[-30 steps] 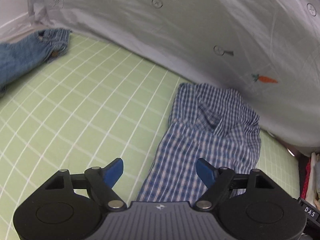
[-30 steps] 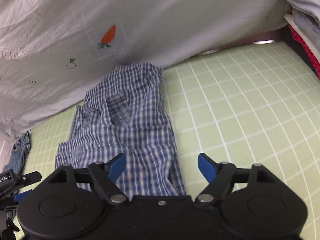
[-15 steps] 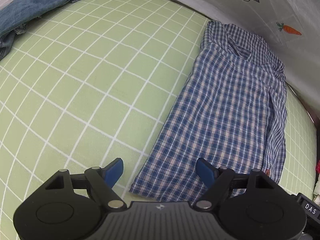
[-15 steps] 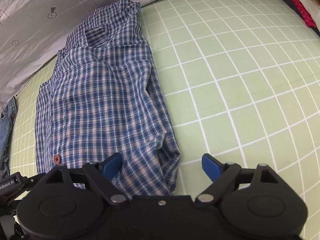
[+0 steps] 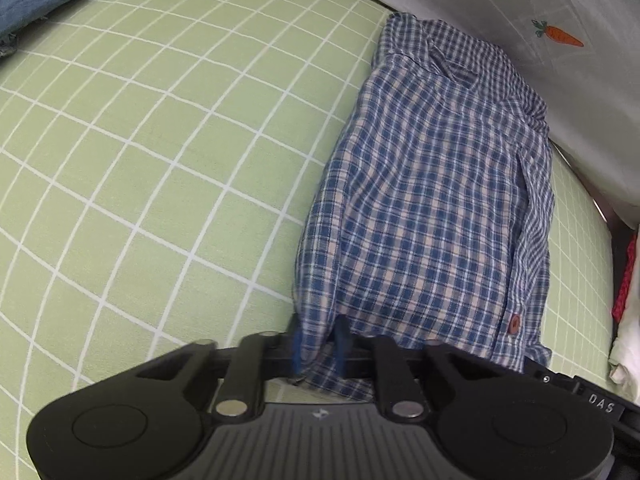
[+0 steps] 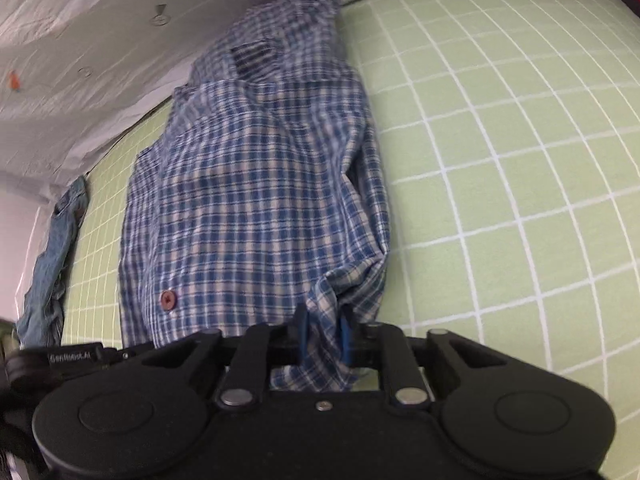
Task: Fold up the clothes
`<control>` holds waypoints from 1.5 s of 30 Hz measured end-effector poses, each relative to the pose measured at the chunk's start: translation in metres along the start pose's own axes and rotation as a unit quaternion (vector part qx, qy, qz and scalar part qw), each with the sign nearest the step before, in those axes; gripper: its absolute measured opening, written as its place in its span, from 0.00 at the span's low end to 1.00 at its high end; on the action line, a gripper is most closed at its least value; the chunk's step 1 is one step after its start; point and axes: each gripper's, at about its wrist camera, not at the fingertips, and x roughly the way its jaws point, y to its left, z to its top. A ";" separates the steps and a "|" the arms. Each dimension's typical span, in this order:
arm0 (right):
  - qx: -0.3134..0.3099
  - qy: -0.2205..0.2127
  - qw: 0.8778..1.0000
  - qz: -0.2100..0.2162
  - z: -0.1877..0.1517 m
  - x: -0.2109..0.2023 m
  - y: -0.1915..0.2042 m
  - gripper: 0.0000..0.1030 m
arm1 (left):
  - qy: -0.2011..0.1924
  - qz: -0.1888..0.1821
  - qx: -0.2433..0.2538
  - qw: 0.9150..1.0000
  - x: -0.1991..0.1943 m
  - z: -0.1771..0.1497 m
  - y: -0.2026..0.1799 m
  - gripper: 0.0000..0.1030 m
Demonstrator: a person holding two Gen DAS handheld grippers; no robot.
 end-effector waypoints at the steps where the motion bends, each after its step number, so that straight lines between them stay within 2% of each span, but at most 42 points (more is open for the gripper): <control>1: -0.011 -0.004 1.000 0.005 -0.001 -0.003 0.002 0.08 | -0.003 -0.005 -0.005 1.000 -0.002 0.000 0.000 0.06; 5: -0.053 -0.020 0.998 0.025 -0.006 -0.013 0.009 0.07 | -0.033 -0.032 -0.001 0.999 -0.032 -0.009 0.002 0.04; 8: -0.037 -0.037 0.998 0.037 -0.023 -0.038 -0.003 0.07 | -0.043 -0.049 0.000 0.998 -0.050 -0.025 0.004 0.04; 12: 0.014 -0.027 0.999 0.044 -0.055 -0.057 -0.024 0.07 | -0.025 -0.051 -0.005 0.998 -0.055 -0.055 0.011 0.04; 15: 0.036 -0.019 0.998 0.047 -0.077 -0.068 -0.037 0.07 | -0.024 -0.064 -0.022 0.997 -0.069 -0.062 0.013 0.04; 24: 0.082 -0.025 0.993 0.085 -0.092 -0.099 -0.048 0.07 | -0.028 -0.105 -0.077 0.991 -0.114 -0.082 0.015 0.04; 32: 0.116 -0.066 0.982 0.137 -0.063 -0.126 -0.045 0.07 | -0.068 -0.130 -0.110 0.983 -0.141 -0.056 -0.008 0.03; 35: 0.133 -0.067 0.977 0.149 -0.050 -0.128 -0.048 0.07 | -0.076 -0.141 -0.123 0.980 -0.146 -0.045 -0.014 0.03; 41: 0.134 -0.064 0.976 0.160 -0.024 -0.122 -0.046 0.07 | -0.101 -0.147 -0.110 0.978 -0.153 -0.024 -0.028 0.01; 43: 0.128 -0.061 0.979 0.145 -0.018 -0.119 -0.044 0.07 | -0.105 -0.132 -0.097 0.981 -0.150 -0.021 -0.030 0.01; 45: 0.111 -0.064 0.983 0.131 -0.016 -0.117 -0.043 0.07 | -0.105 -0.110 -0.083 0.985 -0.142 -0.021 -0.030 0.07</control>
